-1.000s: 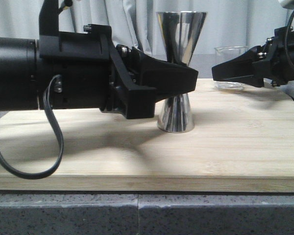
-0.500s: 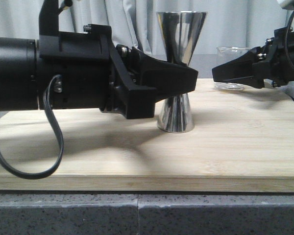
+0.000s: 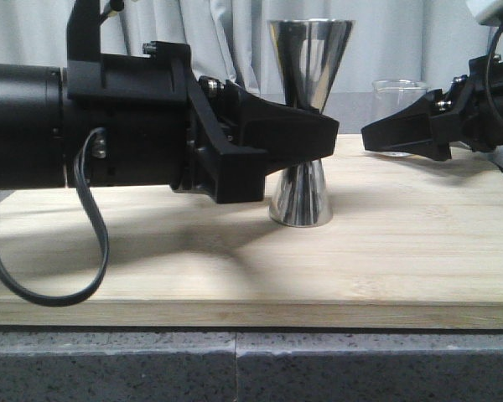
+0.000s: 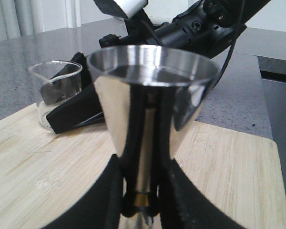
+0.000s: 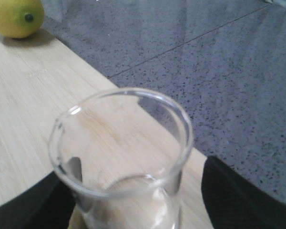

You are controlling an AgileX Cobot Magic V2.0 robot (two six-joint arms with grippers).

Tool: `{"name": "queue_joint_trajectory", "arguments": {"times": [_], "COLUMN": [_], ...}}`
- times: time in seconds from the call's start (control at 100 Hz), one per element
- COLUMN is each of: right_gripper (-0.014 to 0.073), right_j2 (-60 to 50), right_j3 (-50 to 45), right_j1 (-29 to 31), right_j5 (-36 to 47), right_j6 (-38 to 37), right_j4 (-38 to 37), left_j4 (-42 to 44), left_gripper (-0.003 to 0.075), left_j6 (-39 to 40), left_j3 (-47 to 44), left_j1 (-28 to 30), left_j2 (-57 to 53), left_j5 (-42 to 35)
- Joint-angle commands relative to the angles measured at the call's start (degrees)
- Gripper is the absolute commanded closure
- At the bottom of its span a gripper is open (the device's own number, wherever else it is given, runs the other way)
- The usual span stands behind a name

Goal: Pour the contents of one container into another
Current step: 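Lower the glass beaker onto the board with the right gripper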

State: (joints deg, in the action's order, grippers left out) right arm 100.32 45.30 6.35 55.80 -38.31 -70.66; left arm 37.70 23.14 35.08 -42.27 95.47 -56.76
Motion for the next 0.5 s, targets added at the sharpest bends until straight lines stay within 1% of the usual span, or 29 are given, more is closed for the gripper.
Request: {"name": "queue_joint_trajectory", "arguments": {"times": [0.0, 0.09, 0.22, 0.49], "right_gripper": [0.0098, 0.0083, 0.0046, 0.0044], "right_j2": [-1.93, -1.93, -1.93, -2.28], "right_j3": [1.13, 1.13, 1.13, 1.13], "right_j1": [0.16, 0.16, 0.16, 0.16], "right_j5": [4.38, 4.9, 5.03, 6.51], "right_j6": [0.47, 0.1, -3.33, -3.33], "right_j4": [3.27, 3.27, 3.38, 3.5], "left_j4": [-1.82, -1.82, -1.82, -1.82], "left_gripper": [0.0739, 0.0739, 0.0739, 0.0739], "left_j6": [0.37, 0.37, 0.37, 0.37], "left_j3": [1.49, 1.49, 1.49, 1.49], "left_j1": [0.15, 0.15, 0.15, 0.15], "left_j2": [-1.76, -1.76, -1.76, -1.76], "left_j5": [-4.54, -4.54, -4.54, -4.54]}}
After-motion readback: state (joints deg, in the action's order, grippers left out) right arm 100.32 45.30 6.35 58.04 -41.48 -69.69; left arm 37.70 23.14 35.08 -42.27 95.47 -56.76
